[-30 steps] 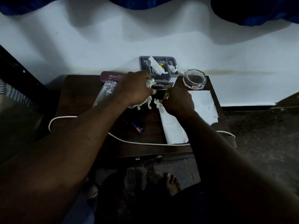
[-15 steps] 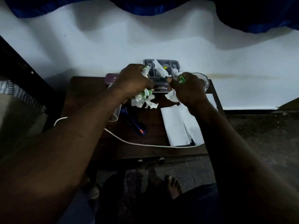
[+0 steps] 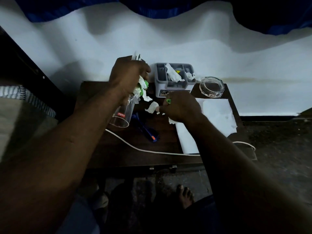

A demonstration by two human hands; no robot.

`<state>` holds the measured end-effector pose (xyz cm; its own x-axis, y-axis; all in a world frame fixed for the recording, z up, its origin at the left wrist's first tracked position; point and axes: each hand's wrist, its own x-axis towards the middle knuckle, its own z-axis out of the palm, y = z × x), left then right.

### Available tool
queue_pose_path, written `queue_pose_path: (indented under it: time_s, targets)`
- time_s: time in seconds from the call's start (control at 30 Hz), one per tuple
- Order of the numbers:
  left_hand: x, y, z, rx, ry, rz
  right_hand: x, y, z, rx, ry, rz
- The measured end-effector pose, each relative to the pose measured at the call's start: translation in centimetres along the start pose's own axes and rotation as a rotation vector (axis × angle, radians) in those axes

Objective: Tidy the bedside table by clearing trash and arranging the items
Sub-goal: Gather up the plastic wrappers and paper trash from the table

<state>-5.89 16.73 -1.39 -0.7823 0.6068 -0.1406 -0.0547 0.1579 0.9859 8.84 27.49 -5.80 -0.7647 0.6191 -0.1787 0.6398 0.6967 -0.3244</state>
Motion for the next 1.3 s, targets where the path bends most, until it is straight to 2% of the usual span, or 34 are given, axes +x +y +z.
queue_pose_path:
  time_s: [0.13, 0.3, 0.4, 0.57, 0.73, 0.83, 0.93, 1.03, 1.23, 1.3]
  targets:
    - [-0.1, 0.6, -0.1, 0.013, 0.037, 0.027, -0.3, -0.4, 1.4, -0.076, 0.005, 0.037]
    - [-0.5, 0.4, -0.3, 0.138, -0.185, 0.019, -0.2, -0.7, 2.0, -0.075, 0.039, 0.038]
    - [-0.7, 0.1, -0.2, 0.328, -0.174, 0.078, 0.5, -0.6, 1.1, -0.048, 0.072, -0.005]
    - [-0.8, -0.9, 0.3, 0.702, -0.175, 0.167, 0.8, -0.1, -2.2, 0.202, 0.161, 0.102]
    - [-1.4, -3.0, 1.0, 1.049, -0.288, 0.24, 0.1, 1.6, -4.2, 0.412, 0.255, 0.192]
    - [-1.9, -3.9, 2.0, 1.205, -0.242, 0.312, -0.2, 2.3, -4.7, 0.512, 0.321, 0.265]
    - [-2.2, -4.4, 3.0, 1.327, -0.211, 0.309, -0.3, 2.8, -5.3, 0.587, 0.367, 0.302]
    - [-2.7, -4.9, 3.9, 1.398, -0.188, 0.259, -0.5, 3.5, -5.6, 0.61, 0.404, 0.331]
    - [-2.9, -5.6, 4.7, 1.446, -0.186, 0.305, -0.7, 4.8, -5.6, 0.807, 0.488, 0.34]
    - [-2.8, -5.6, 4.8, 1.441, -0.19, 0.296, -0.5, 5.3, -5.3, 0.805, 0.491, 0.338]
